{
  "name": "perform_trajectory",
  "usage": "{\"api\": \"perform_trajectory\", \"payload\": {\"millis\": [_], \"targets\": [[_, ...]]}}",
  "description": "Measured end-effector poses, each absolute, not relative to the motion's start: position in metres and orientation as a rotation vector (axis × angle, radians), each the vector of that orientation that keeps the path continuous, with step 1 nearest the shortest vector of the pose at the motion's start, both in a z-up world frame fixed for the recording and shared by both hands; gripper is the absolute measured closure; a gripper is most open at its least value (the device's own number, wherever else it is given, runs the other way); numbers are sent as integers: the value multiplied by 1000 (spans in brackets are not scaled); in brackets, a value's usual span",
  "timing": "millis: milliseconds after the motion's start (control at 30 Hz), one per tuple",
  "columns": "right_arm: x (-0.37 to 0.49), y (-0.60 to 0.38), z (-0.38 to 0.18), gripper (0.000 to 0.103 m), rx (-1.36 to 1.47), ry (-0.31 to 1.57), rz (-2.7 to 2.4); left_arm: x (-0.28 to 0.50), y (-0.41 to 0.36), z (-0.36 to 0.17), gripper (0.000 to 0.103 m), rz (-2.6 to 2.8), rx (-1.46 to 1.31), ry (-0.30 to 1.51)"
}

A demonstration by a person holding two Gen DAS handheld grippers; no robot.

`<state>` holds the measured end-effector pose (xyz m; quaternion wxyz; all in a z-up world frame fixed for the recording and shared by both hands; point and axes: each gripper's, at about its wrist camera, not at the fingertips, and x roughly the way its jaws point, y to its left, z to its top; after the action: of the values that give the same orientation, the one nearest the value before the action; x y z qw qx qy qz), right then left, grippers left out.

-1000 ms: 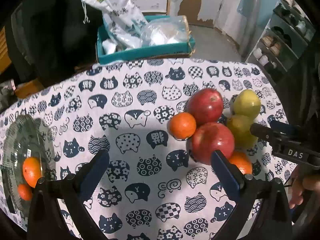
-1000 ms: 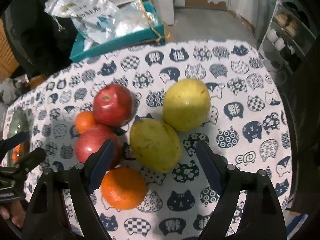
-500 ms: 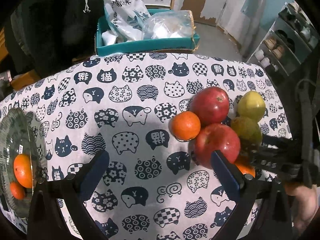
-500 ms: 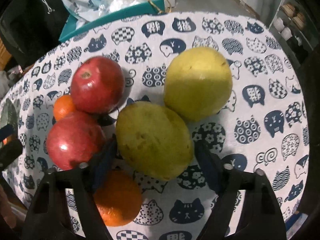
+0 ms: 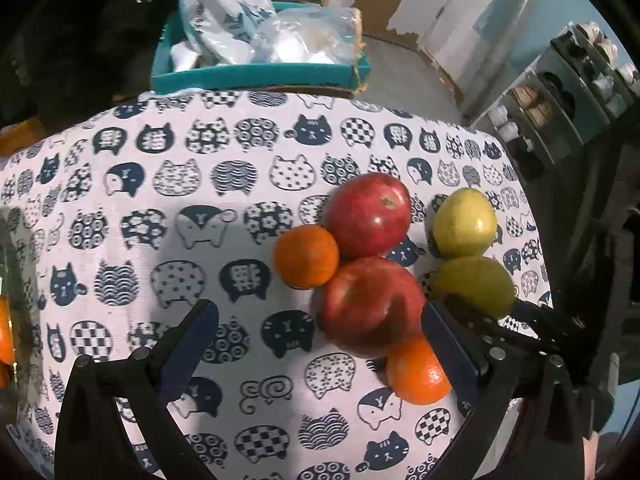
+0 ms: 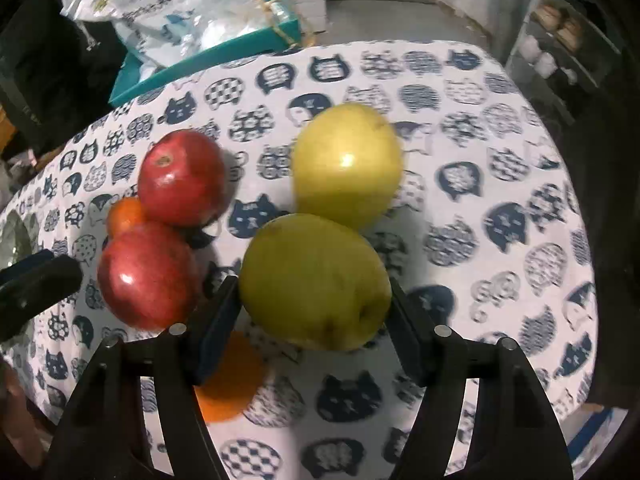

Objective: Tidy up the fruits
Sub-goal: 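Grasp a red apple with the left tool while the right tool grasps a yellow pear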

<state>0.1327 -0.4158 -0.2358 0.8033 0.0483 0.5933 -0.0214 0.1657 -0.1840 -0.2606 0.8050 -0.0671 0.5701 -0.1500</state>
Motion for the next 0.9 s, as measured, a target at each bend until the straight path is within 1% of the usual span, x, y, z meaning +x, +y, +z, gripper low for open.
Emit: {"api": "perform_trajectory", "payload": {"millis": [300,533,633,667,700,900], "targets": [[117,-450,-228,33,134,1249,-140,172,-213,-275,1,-346,-132,1264],[116,-455,-230,33,136,1245,-157,170,-237,-291,2,-344,-29,1297],[117,-452,-230,33,131,1245,-150,170,-243,-297,14,-343,-16,1311],[117,-451,-230,33,124,1245,-150,170,-244,-299,21,-340,-13,1318],[117,-450,-230,33,116,1245,-149,171,-245,-300,23,-348,-18,1323],[118,-444,-229,33,98,1239,-133,166,-243,-300,24,-359,-6,1304]]}}
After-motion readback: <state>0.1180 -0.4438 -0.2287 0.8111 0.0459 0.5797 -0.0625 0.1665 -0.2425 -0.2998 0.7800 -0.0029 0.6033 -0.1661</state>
